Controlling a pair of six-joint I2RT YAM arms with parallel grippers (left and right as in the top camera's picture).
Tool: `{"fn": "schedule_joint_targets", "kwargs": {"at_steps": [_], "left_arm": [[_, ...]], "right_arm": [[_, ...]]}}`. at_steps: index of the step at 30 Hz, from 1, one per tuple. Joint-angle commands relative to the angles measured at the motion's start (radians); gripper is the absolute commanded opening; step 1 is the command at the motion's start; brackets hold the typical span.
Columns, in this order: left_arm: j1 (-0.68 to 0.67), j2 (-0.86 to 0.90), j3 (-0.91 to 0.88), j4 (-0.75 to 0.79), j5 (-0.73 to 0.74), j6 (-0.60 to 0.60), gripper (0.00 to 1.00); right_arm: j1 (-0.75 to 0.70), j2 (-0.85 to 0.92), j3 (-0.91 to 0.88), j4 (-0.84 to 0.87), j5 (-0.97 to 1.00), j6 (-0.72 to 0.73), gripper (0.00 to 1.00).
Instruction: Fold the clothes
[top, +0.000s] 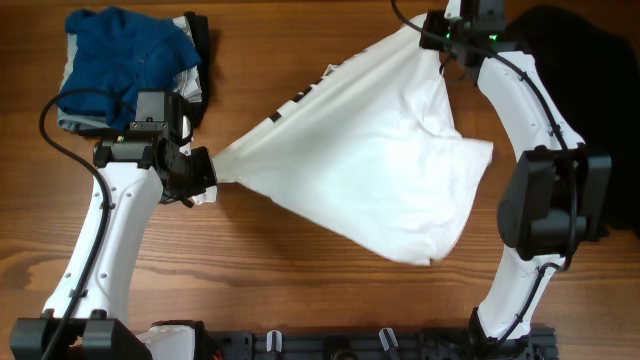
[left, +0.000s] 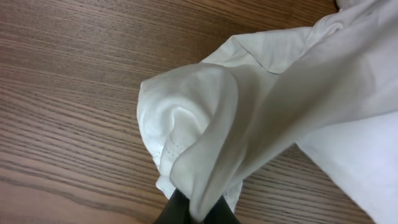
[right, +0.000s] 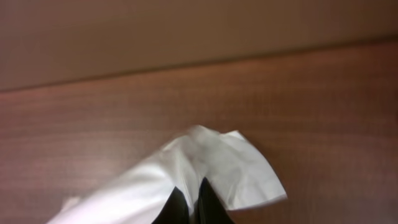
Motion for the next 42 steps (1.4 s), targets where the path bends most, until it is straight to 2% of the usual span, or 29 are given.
{"fn": "schedule_joint_targets", "kwargs": {"at_steps": [1,2,3,4,5,6,8,12,18,19,25,28,32,36,42], "left_arm": [[0.007,-0.017,0.013,0.003,-0.014,-0.022,0.04],[0.007,-0.017,0.013,0.004,-0.014,-0.022,0.04],[0.007,-0.017,0.013,0.006,-0.013,-0.022,0.04],[0.007,-0.017,0.013,0.009,-0.013,-0.023,0.04],[0.007,-0.017,0.013,0.010,-0.013,-0.023,0.04],[0.007,-0.017,0.013,0.010,-0.013,-0.023,0.04],[0.007,-0.017,0.013,0.010,-0.013,-0.022,0.04],[0.007,-0.017,0.013,0.010,-0.013,-0.022,0.04],[0.007,-0.017,0.013,0.019,-0.010,-0.022,0.04],[0.007,-0.017,0.013,0.027,-0.010,-0.023,0.04],[0.007,-0.017,0.013,0.040,-0.010,-0.083,0.04],[0.007,-0.017,0.013,0.045,-0.011,-0.105,0.04],[0.007,-0.017,0.013,0.055,-0.010,-0.105,0.04],[0.007,-0.017,0.013,0.056,-0.010,-0.105,0.04],[0.007,-0.017,0.013,0.056,-0.010,-0.105,0.04]], "right_arm": [[0.003,-0.001,0.032,0.045,0.004,-0.029,0.04],[0.002,-0.001,0.033,0.055,0.005,-0.031,0.05],[-0.001,-0.001,0.039,0.057,0.008,-0.032,0.11],[-0.004,-0.001,0.046,0.053,0.007,-0.037,0.28],[-0.005,-0.001,0.059,0.038,0.007,-0.046,0.40],[-0.005,-0.001,0.091,-0.008,0.008,-0.061,0.71],[-0.005,-0.007,0.145,-0.098,0.007,-0.064,1.00],[-0.005,-0.103,0.290,-0.476,-0.101,-0.064,1.00],[-0.005,-0.262,0.290,-0.853,-0.119,-0.019,1.00],[-0.005,-0.286,0.289,-0.935,-0.093,0.033,0.99],[0.016,-0.378,0.216,-1.165,-0.029,0.175,0.99],[0.051,-0.452,0.061,-1.177,-0.002,0.248,0.98],[0.105,-0.576,-0.236,-1.109,0.017,0.375,0.97],[0.175,-0.672,-0.503,-1.025,0.001,0.470,0.92],[0.262,-0.694,-0.825,-0.825,-0.008,0.573,0.86]]}}
